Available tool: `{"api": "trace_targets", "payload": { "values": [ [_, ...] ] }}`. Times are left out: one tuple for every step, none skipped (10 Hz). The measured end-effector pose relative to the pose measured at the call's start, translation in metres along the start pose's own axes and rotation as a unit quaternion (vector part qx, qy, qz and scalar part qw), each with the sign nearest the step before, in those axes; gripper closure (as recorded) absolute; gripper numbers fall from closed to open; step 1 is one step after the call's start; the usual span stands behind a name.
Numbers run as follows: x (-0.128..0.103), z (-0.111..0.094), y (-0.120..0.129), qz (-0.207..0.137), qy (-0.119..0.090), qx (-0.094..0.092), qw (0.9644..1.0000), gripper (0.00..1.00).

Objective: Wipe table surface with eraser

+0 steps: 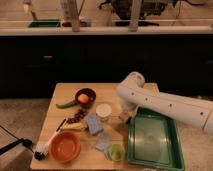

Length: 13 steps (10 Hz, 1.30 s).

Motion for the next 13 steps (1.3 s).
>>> {"api": "trace_targets", "payload": {
  "values": [
    [0.000,0.000,-0.003,-0.001,0.003,0.006,1.0000,1.00],
    [0.000,0.002,-0.005,-0.002,0.003,0.011,0.9999,1.00],
    [0.000,0.004,-0.007,-0.003,0.003,0.016,0.9999,1.00],
    [0.000,0.006,-0.011,-0.007,0.001,0.020,0.9998,1.00],
    [0.000,0.009,-0.016,-0.012,-0.001,0.022,0.9997,1.00],
    [-0.001,0.012,-0.021,-0.018,-0.003,0.022,0.9996,1.00],
    [-0.001,0.014,-0.025,-0.022,-0.006,0.022,0.9995,1.00],
    [-0.002,0.018,-0.029,-0.025,-0.010,0.021,0.9994,1.00],
    [-0.003,0.022,-0.035,-0.031,-0.015,0.019,0.9992,1.00],
    [-0.003,0.027,-0.039,-0.034,-0.020,0.017,0.9991,1.00],
    [-0.003,0.030,-0.043,-0.037,-0.024,0.016,0.9989,1.00],
    [-0.003,0.034,-0.046,-0.039,-0.027,0.015,0.9988,1.00],
    [-0.002,0.037,-0.050,-0.039,-0.030,0.014,0.9987,1.00]
  ]
}}
